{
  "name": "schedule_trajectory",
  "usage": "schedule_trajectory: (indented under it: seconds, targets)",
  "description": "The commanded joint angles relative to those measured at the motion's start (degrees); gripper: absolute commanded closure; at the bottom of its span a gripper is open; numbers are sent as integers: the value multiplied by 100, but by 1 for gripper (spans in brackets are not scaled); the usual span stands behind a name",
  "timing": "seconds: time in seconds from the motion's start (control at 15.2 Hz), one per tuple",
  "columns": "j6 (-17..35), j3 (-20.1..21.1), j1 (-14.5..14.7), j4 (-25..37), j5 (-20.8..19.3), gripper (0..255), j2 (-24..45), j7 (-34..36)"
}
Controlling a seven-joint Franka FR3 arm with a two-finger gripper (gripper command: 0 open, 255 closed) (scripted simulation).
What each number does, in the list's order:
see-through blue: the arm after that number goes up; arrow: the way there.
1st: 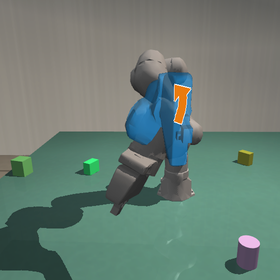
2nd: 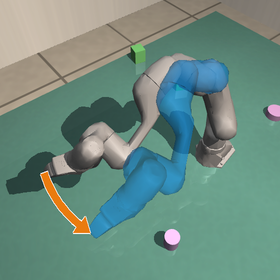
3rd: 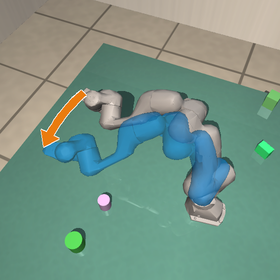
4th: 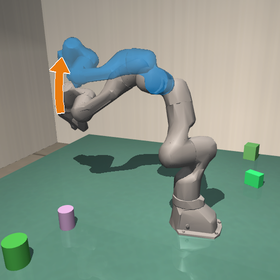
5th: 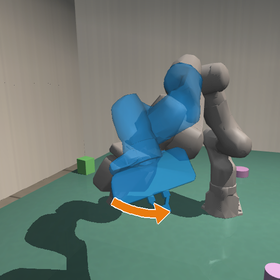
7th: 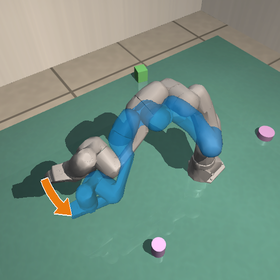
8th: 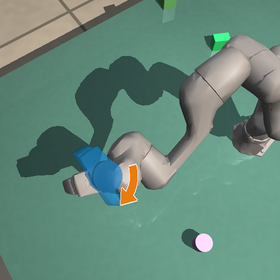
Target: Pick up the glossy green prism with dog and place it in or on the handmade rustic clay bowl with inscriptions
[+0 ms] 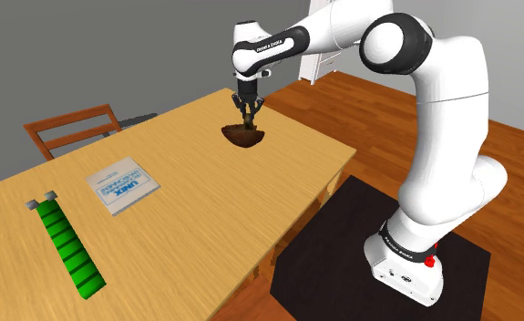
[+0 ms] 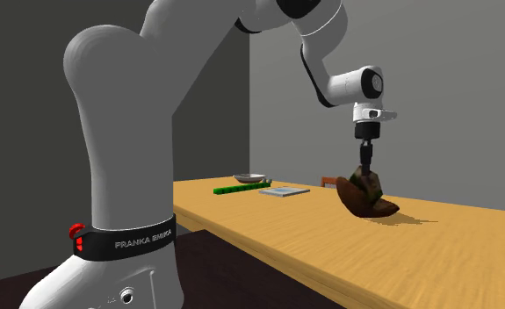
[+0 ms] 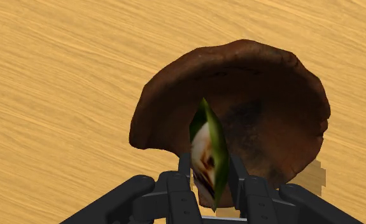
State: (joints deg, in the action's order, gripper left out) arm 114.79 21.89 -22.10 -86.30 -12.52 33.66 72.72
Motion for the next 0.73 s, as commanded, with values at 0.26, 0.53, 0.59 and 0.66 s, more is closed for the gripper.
schedule_trajectory:
  seconds: [0.26, 0.53, 0.59, 0.66]
  targets:
    - [32, -4, 4, -19, -7, 255, 17, 8]
    - [32, -4, 6, -17, -8, 0, 19, 10]
    - [32, -3, 6, -17, -8, 0, 19, 10]
    - [32, -4, 6, -17, -8, 0, 19, 10]
